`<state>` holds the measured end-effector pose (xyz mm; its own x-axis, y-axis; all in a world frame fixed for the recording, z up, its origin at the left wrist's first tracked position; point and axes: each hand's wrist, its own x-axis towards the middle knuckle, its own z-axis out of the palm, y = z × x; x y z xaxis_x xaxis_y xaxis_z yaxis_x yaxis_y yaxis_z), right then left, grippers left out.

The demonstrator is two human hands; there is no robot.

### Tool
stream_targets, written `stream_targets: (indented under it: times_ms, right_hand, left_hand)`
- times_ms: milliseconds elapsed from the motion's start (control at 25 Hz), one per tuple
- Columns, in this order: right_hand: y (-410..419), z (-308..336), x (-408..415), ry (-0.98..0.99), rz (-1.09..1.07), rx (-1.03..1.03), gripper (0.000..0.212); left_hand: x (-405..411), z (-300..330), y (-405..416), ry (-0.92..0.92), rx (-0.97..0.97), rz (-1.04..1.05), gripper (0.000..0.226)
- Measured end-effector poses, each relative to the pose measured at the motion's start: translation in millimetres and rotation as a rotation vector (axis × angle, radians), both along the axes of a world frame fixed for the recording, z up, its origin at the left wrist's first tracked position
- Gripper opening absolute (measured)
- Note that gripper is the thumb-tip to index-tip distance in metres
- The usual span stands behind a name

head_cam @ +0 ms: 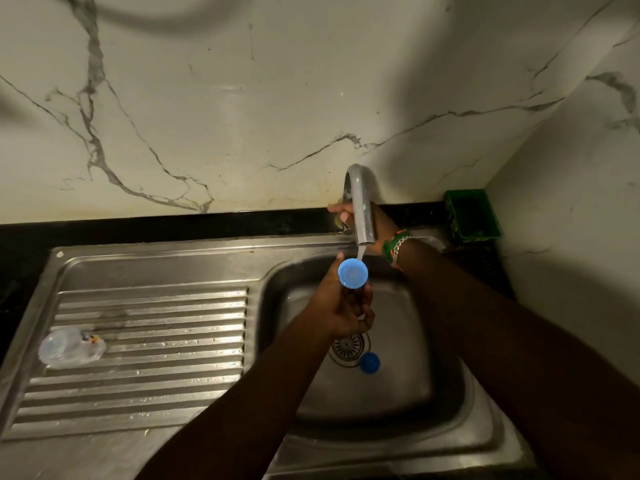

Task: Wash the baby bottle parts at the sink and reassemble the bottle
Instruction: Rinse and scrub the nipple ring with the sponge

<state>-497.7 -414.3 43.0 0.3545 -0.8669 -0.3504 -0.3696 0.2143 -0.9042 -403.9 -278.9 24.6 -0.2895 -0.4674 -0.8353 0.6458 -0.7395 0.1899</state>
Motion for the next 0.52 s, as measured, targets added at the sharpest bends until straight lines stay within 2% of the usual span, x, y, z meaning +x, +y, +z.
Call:
stream_targets:
  times_ms: [160,240,280,440,520]
  right_hand:
    - [-8,-22,-8,0.235,0.159,-0.152,0.02]
    - [0,-31,-25,0.441,0.201,-0.303,0.02]
    - [6,-31,-31,0.473,0.193,-0.33,0.02]
    - [17,-30,-31,0.337,0.16,-0.304,0.042]
    - [11,-26,-23,0.318,0.248,-0.283,0.05]
  left_hand:
    - [3,1,0,0.009,-0.006,0.049,0.052]
    - [3,0,-1,0.008,0.005,0.087,0.053]
    - [1,-1,-1,0.007,0.011,0.098,0.053]
    - [-6,1,-2,0.004,0.004,0.085,0.05]
    - [-9,1,-2,0.005,0.009,0.094,0.05]
